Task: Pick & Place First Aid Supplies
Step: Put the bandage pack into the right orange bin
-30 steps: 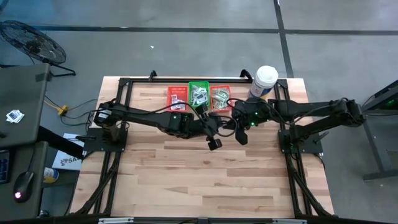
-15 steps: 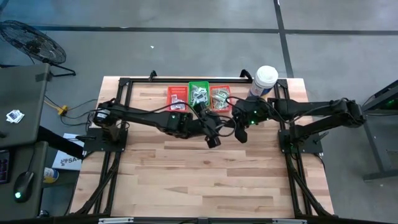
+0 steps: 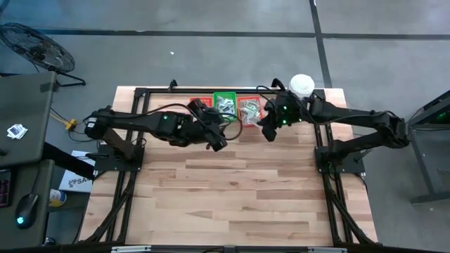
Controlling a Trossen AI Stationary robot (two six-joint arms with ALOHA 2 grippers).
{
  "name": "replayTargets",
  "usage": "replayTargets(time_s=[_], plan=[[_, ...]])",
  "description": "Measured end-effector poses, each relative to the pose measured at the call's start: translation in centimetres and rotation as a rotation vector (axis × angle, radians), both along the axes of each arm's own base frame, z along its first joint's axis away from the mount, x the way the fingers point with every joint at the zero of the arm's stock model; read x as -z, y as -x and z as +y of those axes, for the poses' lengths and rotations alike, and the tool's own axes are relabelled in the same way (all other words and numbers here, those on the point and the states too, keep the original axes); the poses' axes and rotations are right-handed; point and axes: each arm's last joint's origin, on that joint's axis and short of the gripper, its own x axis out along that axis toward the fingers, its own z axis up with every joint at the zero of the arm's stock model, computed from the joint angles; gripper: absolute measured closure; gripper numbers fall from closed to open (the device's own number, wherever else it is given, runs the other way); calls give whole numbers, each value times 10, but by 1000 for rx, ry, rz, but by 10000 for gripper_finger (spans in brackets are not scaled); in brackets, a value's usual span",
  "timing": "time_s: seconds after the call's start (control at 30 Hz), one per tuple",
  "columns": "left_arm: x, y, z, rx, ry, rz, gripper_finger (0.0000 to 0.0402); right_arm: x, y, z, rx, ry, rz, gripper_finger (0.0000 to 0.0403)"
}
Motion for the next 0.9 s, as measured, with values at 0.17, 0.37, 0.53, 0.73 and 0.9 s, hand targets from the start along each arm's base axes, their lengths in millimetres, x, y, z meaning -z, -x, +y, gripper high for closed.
replayTargets(time_s=[0.17, 0.37, 0.53, 0.73, 0.9], plan=[[7, 16, 10, -39, 23, 4, 102, 16, -8, -21, 19, -32, 44, 403], [34, 32, 34, -21, 131, -42, 103, 32, -18, -45, 57, -63, 33, 403], [54, 50, 51, 4, 196, -173, 103, 42, -24, -60, 77, -104, 4, 403], [69, 81, 69, 38, 248, -350, 103, 56, -31, -76, 108, -147, -12, 403], [87, 108, 83, 49, 279, -463, 103, 67, -35, -91, 148, -189, -45, 403]])
